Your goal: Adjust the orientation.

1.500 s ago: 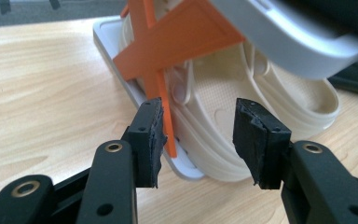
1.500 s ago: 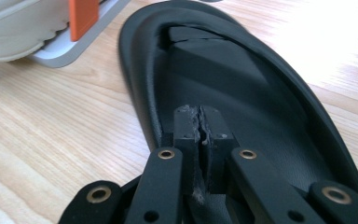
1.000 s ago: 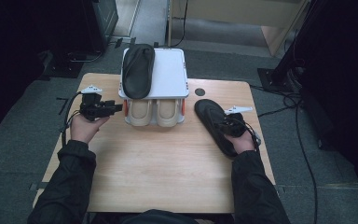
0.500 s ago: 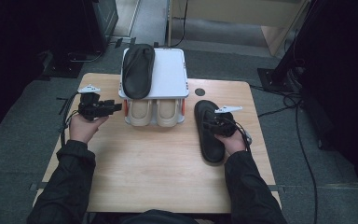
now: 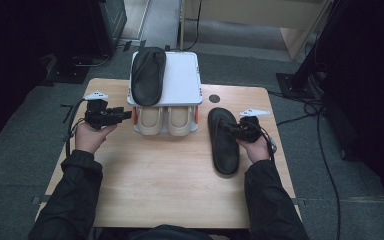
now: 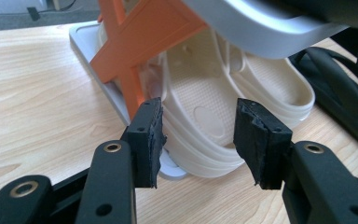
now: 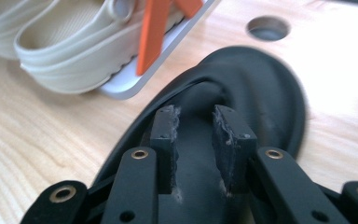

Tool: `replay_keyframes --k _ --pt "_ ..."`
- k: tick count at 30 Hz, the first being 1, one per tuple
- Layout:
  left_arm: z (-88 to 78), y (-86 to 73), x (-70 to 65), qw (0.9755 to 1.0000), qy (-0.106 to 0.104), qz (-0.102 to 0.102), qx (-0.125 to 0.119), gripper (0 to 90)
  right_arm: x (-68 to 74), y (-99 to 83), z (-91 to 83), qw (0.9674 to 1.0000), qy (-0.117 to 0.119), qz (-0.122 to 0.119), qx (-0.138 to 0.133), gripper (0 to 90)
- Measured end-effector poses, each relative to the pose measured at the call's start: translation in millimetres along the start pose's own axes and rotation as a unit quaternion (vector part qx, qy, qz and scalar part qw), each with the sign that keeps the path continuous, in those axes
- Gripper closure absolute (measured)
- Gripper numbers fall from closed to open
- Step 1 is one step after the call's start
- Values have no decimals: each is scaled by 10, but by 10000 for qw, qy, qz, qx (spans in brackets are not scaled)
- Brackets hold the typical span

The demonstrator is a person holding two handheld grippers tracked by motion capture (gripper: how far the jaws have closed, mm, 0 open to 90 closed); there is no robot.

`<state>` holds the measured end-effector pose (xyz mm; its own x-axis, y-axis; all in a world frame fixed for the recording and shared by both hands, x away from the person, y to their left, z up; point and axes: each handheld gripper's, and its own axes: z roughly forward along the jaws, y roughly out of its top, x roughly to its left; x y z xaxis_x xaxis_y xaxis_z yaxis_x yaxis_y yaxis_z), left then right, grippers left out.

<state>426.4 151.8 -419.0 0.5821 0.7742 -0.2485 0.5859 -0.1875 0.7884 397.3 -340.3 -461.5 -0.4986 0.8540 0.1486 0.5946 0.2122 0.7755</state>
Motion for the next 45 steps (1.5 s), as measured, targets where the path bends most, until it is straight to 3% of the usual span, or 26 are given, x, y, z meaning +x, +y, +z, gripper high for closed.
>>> replay_keyframes --k 6,11,13,20,23,27,45 --pt "16 -11 8 10000 34 7 51 522 -179 -24 -70 9999 -80 117 -98 667" --pt "25 -20 15 9999 44 22 93 522 -232 -75 -28 9998 2 195 16 635" --pt "18 -27 20 10000 47 3 50 523 -242 -112 25 9999 -27 70 119 604" --pt "17 -45 45 10000 52 -36 28 525 -282 -179 128 9992 0 99 387 596" --pt "23 -51 49 10000 54 -48 48 525 -272 -204 184 9987 35 111 504 596" --pt "29 -61 64 9999 64 -61 64 525 -246 -212 222 9987 -103 76 501 635" --pt "24 -73 79 9999 95 -86 -12 528 -200 -168 210 9966 -354 510 535 726"
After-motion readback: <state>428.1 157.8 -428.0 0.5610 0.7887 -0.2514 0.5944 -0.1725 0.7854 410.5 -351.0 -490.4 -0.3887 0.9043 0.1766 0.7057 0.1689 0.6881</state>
